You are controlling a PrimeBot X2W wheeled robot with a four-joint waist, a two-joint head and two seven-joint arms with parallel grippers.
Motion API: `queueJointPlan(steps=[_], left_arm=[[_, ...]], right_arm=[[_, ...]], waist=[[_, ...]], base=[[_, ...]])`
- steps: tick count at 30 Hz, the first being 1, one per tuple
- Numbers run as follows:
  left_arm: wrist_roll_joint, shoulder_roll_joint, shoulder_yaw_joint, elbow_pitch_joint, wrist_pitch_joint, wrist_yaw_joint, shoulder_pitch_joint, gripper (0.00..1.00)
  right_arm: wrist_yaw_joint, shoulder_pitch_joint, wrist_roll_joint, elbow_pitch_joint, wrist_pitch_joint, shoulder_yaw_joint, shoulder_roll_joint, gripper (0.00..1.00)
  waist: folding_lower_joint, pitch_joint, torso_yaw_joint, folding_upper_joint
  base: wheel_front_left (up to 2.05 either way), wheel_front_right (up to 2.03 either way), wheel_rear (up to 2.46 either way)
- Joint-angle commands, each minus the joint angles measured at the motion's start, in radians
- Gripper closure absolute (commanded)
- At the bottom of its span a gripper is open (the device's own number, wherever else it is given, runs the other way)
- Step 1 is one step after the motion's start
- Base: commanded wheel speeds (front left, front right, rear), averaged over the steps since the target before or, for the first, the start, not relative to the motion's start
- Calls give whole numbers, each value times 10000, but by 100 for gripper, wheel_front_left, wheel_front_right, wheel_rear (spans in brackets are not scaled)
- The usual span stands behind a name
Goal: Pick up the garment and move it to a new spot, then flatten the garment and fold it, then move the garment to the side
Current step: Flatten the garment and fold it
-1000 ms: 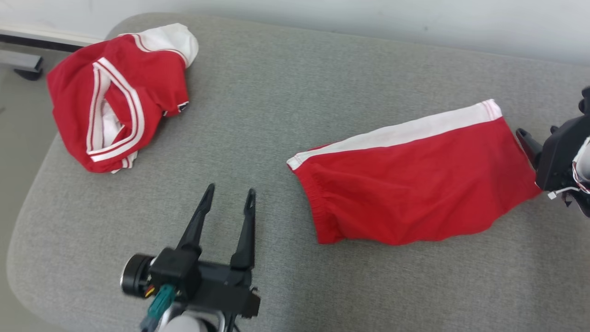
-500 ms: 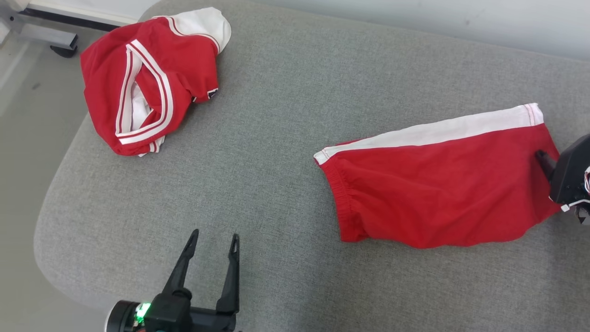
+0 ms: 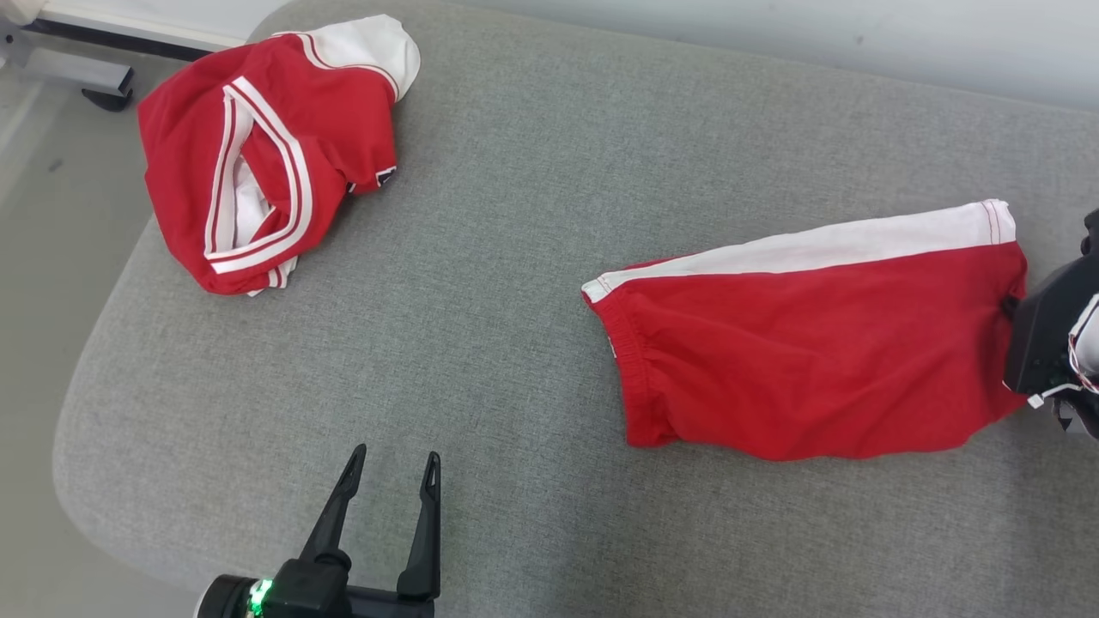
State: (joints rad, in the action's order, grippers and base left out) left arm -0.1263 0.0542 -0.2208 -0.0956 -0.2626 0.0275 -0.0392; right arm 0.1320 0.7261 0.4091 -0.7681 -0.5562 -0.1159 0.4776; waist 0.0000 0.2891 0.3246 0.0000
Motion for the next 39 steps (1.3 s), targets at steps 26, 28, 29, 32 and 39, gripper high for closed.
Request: queueJointPlan(steps=[26,28,29,32,39], left_arm=[[-179,-43,388,-181,-32,30,197,0],[-165,-45,411,-198,-32,33,203,0],[-161,-44,422,-211,-32,34,207,0],[-173,-44,440,-248,-32,47,229,0],[-291,-43,357,-374,-32,29,362,0]], right_arm=[[-27,-2870,-2314,2893,31,3601,184,100],[-27,-3057,-2445,3239,-90,3801,92,100],[-27,-3119,-2491,3408,-170,3863,30,100],[-27,-3300,-2528,3942,-347,3935,-183,100],[-27,-3666,-1969,5319,-818,3257,-888,100]], waist=[[0,-642,-960,0],[0,-667,-993,0],[0,-687,-1012,0],[0,-801,-1068,0],[0,-1237,-1124,0]], base=[[0,0,0],[0,0,0],[0,0,0],[0,0,0],[0,0,0]])
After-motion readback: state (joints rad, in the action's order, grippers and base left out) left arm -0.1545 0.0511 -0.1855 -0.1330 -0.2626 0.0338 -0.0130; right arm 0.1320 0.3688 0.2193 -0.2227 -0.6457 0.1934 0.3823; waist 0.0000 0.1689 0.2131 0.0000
